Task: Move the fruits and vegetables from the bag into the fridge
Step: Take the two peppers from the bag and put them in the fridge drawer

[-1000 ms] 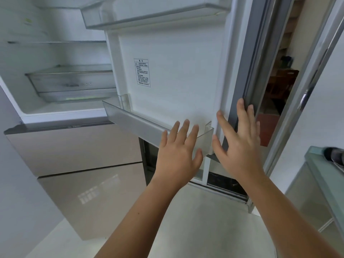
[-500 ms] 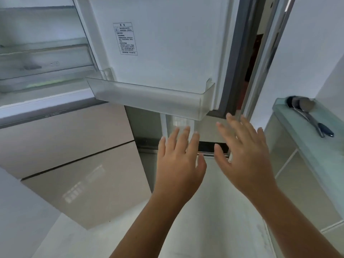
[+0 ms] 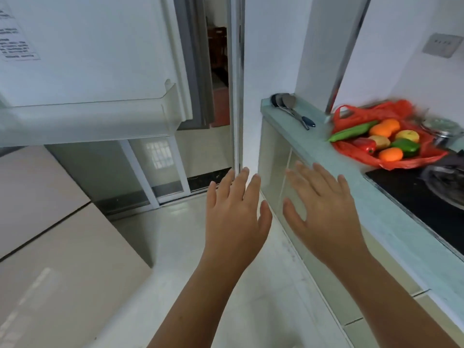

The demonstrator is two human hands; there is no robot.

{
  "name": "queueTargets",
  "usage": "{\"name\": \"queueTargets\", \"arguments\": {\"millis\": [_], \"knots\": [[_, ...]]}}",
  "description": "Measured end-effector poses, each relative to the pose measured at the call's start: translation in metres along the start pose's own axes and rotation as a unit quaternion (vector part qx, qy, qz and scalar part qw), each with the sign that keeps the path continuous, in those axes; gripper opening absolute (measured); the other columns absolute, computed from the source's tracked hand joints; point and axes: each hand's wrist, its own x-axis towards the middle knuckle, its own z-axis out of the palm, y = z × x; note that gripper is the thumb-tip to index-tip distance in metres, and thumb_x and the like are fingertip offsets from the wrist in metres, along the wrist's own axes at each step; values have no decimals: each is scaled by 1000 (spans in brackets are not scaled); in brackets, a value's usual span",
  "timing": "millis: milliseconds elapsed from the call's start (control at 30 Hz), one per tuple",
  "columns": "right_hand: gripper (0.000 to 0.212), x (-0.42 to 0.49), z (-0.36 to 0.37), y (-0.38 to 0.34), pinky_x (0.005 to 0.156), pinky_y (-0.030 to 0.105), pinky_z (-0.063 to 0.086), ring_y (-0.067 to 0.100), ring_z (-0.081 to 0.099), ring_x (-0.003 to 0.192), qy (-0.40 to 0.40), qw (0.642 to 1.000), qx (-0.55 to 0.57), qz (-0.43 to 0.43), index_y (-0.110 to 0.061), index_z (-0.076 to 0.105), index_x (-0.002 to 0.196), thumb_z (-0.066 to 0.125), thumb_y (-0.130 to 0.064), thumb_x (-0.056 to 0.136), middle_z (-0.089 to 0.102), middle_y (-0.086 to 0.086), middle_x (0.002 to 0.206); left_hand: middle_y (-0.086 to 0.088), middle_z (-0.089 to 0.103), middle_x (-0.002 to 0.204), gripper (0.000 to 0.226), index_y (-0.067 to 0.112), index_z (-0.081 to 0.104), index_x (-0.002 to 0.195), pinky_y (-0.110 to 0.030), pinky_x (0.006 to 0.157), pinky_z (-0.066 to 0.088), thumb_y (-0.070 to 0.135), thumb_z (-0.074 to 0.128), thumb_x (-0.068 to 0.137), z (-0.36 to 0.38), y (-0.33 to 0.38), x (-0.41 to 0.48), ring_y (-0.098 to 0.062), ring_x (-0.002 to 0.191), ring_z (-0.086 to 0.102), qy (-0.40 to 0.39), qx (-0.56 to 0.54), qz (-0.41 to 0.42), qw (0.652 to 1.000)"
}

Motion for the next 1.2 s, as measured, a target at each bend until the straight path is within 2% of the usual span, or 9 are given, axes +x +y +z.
{"name": "queueTargets", "arguments": {"millis": [100,433,667,767,933,1200], "knots": [[46,-8,-13,33,95,59,35,36,51,119,-1,999,-29,43,-8,59,118,39,-33,84,59,15,123,-12,63,119,45,7,62,116,-53,98,36,31,39,84,18,31,14,-32,115,55,0,-41,42,998],[47,-10,-29,166,95,59,36,33,53,117,24,983,-89,157,-9,63,114,40,-36,82,62,13,120,-15,65,114,45,5,64,111,-51,92,42,31,40,83,97,140,84,-33,109,59,-38,-102,152,982],[46,5,-27,249,95,58,36,35,55,115,26,974,-106,196,-10,63,113,39,-35,82,63,11,117,-14,65,114,47,7,64,111,-56,90,44,32,37,82,156,190,133,-33,109,59,-74,-117,162,977],[47,5,-21,275,96,57,34,34,54,116,11,969,-110,220,-11,62,115,41,-36,82,62,11,120,-14,66,112,47,7,65,109,-56,87,47,32,38,81,182,204,145,-33,107,61,-97,-128,169,972],[39,17,2,312,98,57,32,34,51,119,-13,958,-116,262,-9,61,117,61,-24,81,61,12,122,-14,67,110,47,6,66,109,-56,85,48,32,38,81,226,213,174,-33,104,62,-125,-147,196,962],[42,95,75,352,94,60,37,35,53,117,-15,947,-121,298,-9,61,116,53,-28,79,62,13,119,-14,66,111,47,5,65,108,-52,87,46,32,40,80,310,179,262,-32,105,61,-150,-160,236,947]]}}
